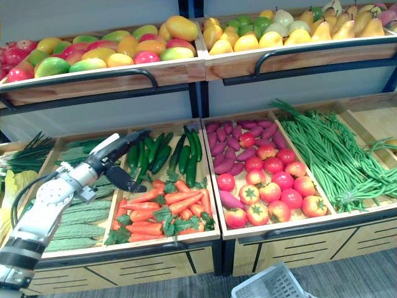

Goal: Pick vegetable in the basket

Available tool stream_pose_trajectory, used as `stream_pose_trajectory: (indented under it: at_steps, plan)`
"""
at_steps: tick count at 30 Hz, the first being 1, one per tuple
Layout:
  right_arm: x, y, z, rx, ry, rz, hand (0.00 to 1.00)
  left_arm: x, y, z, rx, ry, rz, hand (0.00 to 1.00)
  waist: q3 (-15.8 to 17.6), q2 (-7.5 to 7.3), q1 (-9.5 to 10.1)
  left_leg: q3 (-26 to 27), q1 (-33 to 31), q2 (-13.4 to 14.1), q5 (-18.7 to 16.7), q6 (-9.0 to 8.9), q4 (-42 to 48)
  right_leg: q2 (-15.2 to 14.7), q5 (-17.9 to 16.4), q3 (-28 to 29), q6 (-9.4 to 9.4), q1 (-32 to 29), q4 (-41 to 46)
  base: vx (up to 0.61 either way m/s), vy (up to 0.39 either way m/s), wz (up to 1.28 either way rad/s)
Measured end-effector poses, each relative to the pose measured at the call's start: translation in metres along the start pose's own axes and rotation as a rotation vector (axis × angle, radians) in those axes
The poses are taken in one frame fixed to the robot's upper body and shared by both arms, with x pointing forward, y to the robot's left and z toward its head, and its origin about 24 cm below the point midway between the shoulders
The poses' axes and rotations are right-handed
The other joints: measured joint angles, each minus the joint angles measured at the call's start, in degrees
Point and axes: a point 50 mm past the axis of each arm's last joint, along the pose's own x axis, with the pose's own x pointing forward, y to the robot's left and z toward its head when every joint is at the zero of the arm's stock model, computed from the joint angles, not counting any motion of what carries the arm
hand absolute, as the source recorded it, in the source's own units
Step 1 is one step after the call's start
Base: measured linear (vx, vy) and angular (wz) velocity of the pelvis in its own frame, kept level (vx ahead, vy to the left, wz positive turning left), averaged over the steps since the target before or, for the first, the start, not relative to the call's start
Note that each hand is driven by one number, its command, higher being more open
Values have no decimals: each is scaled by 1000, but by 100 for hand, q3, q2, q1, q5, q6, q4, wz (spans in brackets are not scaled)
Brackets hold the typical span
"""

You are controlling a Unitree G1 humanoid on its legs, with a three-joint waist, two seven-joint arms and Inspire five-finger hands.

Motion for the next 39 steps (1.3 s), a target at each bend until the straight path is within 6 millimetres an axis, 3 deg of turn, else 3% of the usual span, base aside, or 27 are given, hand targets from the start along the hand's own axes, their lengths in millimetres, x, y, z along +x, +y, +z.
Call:
stream_pose_trajectory:
  at_steps: [3, 8, 12, 19, 27, 30, 34, 39]
  plan:
    - [0, 2, -2, 26, 1, 14, 0, 10, -14, -5, 157, 139, -184, 100, 38, -103, -34, 103, -52, -5, -1, 1, 32, -8, -1, 43, -2, -117, 80, -68, 7, -5]
    - [0, 3, -3, 27, 4, 19, 0, 10, -18, -15, 226, 217, -229, 100, 74, -157, -42, 100, -66, -3, -17, 21, 67, -17, -9, 38, -9, -127, 111, -63, -8, 1]
    - [0, 3, -3, 22, 6, 21, 0, 8, -20, -32, 356, 376, -323, 100, 65, -168, -110, 102, -55, -30, -17, 21, 48, -47, -8, 5, -9, -136, 156, -79, 0, 3]
    - [0, 4, -3, 5, 13, 30, 0, -1, -29, -60, 387, 540, -362, 100, 33, -238, -156, 115, -102, -60, -17, 20, -127, -44, 43, -19, 23, -288, 174, -72, 8, 2]
    - [2, 15, 7, -64, -17, 79, 0, -16, -72, -109, 342, 697, -243, 100, 152, -387, -236, 301, -375, -145, -21, 14, -137, -74, 295, 147, 102, -604, 58, -64, 9, -9]
    - [3, 28, 18, -134, -45, 124, 0, -10, -66, -113, 354, 668, -36, 100, 330, -480, -255, 462, -503, -134, -21, 13, -100, -61, 411, 305, 98, -817, 66, -85, -5, -26]
    - [3, 39, 30, -207, -99, 159, 0, -6, -66, -115, 362, 655, 83, 100, 538, -499, -279, 632, -714, -105, -22, 11, -14, -72, 530, 482, 111, -1085, 65, -108, -5, -23]
    - [2, 46, 33, -237, -122, 171, 0, 7, -63, -105, 331, 603, 203, 100, 693, -598, -112, 866, -962, -18, -24, 16, 138, -71, 680, 567, 111, -1319, 53, -95, -27, -7]
